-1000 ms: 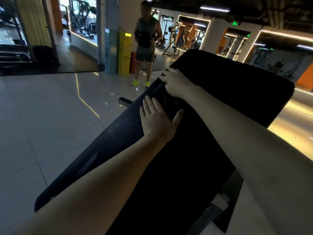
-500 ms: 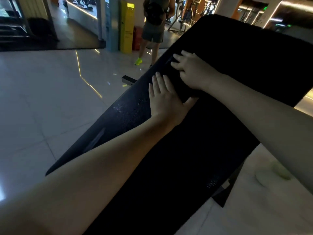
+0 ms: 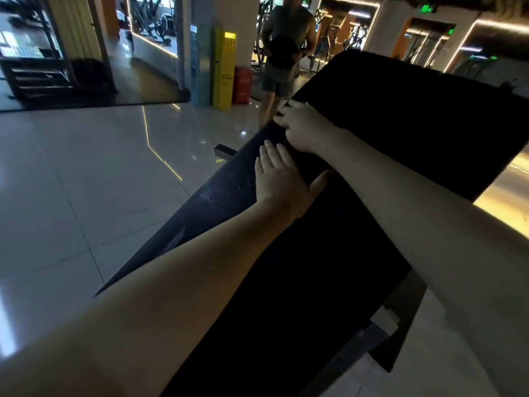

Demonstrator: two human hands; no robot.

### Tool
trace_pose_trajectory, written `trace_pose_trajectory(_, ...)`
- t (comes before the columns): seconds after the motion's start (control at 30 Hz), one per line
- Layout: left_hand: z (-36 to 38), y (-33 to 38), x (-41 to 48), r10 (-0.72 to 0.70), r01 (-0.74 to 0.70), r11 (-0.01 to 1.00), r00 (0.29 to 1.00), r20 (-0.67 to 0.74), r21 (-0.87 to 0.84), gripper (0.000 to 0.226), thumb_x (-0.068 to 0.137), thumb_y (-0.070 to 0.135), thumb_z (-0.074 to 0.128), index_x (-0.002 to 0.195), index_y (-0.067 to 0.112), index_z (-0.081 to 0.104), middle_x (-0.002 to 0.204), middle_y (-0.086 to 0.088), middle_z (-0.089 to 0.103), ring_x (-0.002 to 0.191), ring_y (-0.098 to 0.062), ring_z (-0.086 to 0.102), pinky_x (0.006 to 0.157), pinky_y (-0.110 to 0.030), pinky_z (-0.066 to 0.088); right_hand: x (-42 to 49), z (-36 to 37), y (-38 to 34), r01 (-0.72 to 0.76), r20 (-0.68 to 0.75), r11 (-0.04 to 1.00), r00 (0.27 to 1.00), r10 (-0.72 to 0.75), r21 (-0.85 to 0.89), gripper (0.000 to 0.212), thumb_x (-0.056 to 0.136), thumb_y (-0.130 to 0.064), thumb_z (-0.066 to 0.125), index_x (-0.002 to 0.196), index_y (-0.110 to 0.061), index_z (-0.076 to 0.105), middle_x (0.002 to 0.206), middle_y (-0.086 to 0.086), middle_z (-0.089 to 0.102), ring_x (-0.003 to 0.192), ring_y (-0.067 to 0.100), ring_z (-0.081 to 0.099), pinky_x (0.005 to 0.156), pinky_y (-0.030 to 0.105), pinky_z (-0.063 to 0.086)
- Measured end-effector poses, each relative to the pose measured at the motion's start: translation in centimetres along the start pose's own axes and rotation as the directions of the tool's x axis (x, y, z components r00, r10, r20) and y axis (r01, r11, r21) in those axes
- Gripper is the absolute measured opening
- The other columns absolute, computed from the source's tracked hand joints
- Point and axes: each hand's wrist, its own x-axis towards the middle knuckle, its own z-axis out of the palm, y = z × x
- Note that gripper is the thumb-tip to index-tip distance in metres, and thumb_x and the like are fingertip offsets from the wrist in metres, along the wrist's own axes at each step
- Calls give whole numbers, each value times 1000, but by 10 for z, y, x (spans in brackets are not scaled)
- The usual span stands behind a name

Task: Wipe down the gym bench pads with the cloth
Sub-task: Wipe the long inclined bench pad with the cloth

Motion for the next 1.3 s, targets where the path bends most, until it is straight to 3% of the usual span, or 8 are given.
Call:
trace_pose_trajectory(0.23,3,-10,-5,32,-35,995,999,39,91,111,88,77,28,152,-5,-12,160,-26,-16,150,-34,-16,124,-41,-3,-63,8,8,-9,7,998,1000,8,67,53,99,-3,35,150,-16,33,162,2,15,150,19,2,120,35,0)
trace_pose_trajectory(0.53,10,-11,0,37,-37,999,999,6,37,108,89,77,21,152,-4,-11,160,-26,-16,150,-34,-15,124,-43,-2,7,18,-1,-20,-98,999,995,23,25,49,100,-8,32,149,-14,37,161,6,19,150,25,7,120,39,3)
trace_pose_trajectory(0.83,-3,-5,-7,-11,5,997,996,84,76,105,91,74,21,152,-5,-12,160,-27,-16,150,-35,-13,124,-45,1,15,2,-18,-41,11,999,999,41,-27,54,98,-5,41,150,-17,35,162,6,16,150,25,6,120,41,4)
trace_pose_trajectory(1.07,2,-21,-19,21,-33,993,994,111,115,99,94,70,18,152,-3,-13,160,-24,-19,150,-33,-16,124,-42,0,-52,-4,6,108,176,994,979,-103,-16,54,101,-6,32,153,-18,25,163,4,9,150,23,1,120,42,4)
trace_pose_trajectory(1.3,7,-23,-21,27,-37,995,994,102,98,97,95,68,19,152,-3,-15,159,-24,-23,149,-32,-20,124,-42,-4,-73,1,12,158,136,987,979,-152,-34,54,100,-7,38,152,-17,28,163,4,11,150,21,4,120,41,5)
